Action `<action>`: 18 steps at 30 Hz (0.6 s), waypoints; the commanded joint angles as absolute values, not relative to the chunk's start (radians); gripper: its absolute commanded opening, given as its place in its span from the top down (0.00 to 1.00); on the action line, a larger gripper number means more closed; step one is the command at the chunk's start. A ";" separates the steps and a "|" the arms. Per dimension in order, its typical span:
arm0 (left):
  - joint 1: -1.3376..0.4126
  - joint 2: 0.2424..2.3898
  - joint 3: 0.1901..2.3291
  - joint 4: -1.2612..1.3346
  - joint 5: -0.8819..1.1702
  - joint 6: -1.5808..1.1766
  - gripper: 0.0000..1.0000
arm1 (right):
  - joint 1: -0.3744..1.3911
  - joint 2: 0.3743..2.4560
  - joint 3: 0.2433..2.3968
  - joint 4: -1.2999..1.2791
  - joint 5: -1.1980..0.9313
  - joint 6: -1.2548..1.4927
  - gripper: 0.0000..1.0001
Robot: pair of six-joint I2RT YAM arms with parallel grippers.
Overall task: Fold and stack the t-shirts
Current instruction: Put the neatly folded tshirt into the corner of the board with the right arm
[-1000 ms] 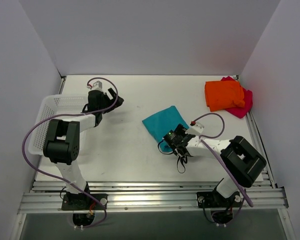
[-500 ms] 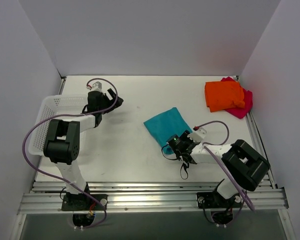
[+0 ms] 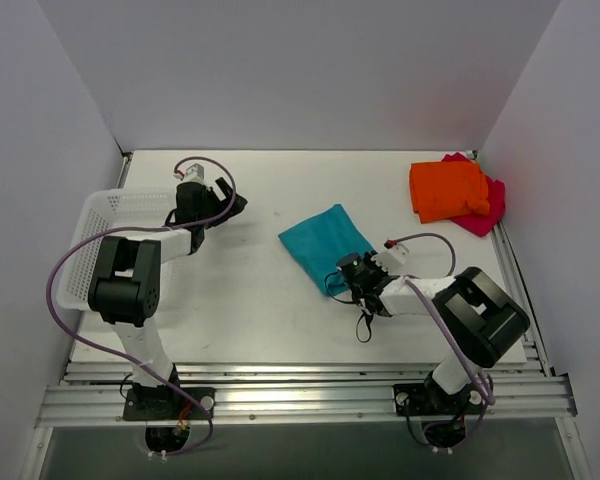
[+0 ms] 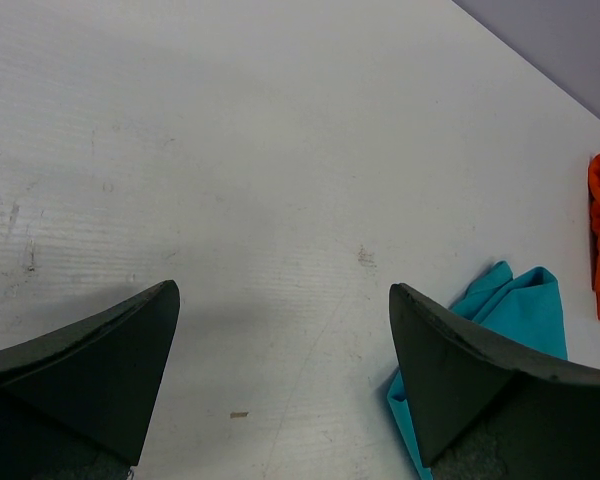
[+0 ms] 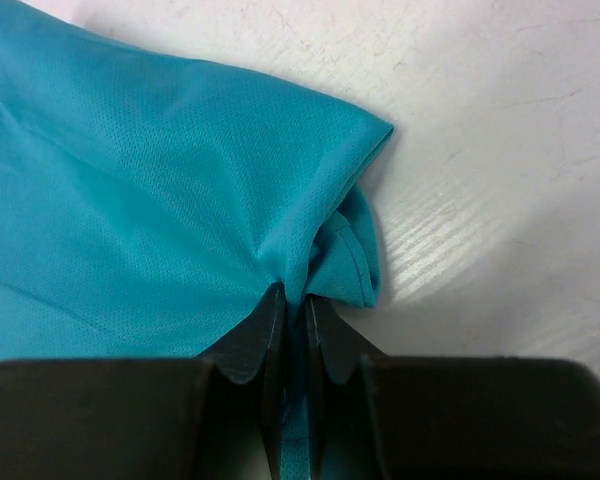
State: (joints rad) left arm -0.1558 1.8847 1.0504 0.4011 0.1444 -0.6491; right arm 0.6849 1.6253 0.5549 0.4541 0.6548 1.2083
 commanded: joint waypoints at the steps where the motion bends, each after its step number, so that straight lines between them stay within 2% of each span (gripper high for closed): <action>1: -0.152 1.890 1.068 0.439 0.158 -0.637 0.05 | 0.669 1.545 0.600 0.191 0.609 1.115 1.00; 4: -0.150 1.887 1.069 0.439 0.169 -0.640 0.05 | 0.602 1.473 0.717 0.083 0.592 1.005 1.00; 9: -0.149 1.878 1.066 0.442 0.176 -0.647 0.05 | 0.473 1.473 0.943 -0.044 0.621 0.899 1.00; 14: -0.141 1.875 1.066 0.453 0.201 -0.658 0.05 | 0.355 1.578 1.211 -0.126 0.565 0.822 1.00; 18: -0.129 1.873 1.054 0.469 0.219 -0.670 0.05 | 0.345 1.643 1.383 -0.123 0.557 0.770 1.00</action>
